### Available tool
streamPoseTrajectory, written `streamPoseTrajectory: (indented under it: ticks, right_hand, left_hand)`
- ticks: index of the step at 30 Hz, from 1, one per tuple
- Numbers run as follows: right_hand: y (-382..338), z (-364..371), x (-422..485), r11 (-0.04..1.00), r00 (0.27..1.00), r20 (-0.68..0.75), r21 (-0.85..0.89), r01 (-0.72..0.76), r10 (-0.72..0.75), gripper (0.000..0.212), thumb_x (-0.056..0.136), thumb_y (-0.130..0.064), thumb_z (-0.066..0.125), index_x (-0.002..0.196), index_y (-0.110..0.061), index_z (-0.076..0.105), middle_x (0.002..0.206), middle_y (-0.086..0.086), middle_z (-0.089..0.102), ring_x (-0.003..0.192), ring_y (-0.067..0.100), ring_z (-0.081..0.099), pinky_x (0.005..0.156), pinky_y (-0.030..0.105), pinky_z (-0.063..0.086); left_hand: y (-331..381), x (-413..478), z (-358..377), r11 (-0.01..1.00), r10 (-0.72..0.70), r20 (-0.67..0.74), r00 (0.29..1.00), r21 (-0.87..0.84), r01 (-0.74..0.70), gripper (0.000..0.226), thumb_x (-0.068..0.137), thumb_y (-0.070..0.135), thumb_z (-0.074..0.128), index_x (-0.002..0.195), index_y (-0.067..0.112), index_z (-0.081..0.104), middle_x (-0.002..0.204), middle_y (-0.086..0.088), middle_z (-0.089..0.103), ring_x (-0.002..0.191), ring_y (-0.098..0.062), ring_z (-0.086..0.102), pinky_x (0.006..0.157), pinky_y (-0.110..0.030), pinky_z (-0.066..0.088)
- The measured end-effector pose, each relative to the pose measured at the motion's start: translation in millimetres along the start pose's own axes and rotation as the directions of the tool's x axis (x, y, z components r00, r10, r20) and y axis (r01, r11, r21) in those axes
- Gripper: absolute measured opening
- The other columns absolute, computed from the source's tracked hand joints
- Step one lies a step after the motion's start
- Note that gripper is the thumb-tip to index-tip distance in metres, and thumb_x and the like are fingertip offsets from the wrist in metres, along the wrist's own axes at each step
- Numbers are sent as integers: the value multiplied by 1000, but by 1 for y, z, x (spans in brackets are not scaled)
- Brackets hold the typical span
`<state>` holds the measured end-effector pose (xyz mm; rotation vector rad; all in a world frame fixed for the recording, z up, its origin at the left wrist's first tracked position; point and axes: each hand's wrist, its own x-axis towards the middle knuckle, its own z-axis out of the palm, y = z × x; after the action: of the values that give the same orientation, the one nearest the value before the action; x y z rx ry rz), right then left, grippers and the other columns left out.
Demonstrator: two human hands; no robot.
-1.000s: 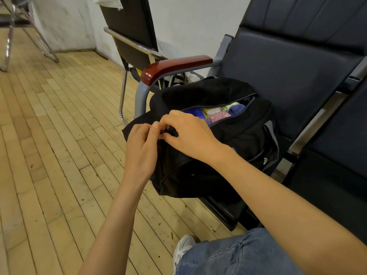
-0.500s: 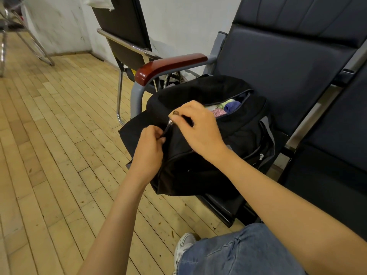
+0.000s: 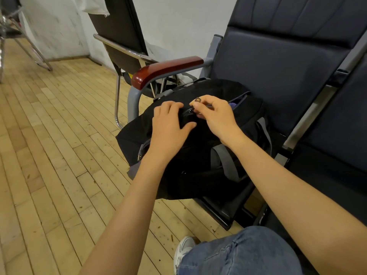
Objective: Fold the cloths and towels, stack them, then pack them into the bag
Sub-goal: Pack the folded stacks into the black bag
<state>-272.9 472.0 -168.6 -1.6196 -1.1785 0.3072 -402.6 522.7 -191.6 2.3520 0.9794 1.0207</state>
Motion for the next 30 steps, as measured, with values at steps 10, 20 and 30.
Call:
streamPoseTrajectory:
  ticks: [10,20,30]
  right_hand:
    - [27,-26,28,868,924,-180,440,-231,337,13,91,-8,59,99,-2,68,87,1,64,84,10,64,74,22,58]
    - [58,-63,59,990,944,-305,-34,-140,123,16,93,-13,57,96,-2,68,106,13,61,89,16,64,75,19,56]
    - [78,-86,72,991,916,-393,-59,-119,87,14,89,-23,61,88,-15,72,95,2,67,91,18,63,89,38,52]
  left_hand:
    - [-2,10,10,985,-169,-96,981,18,171,23,97,29,51,110,11,59,108,-4,58,105,-23,49,94,-40,41]
    - [54,52,60,906,-2,71,997,422,-29,36,94,21,50,126,6,44,129,-13,46,121,-32,42,98,-38,32]
    - [52,80,106,999,20,-68,997,-38,-23,18,99,18,48,106,5,58,108,-8,55,104,-24,48,88,-33,38]
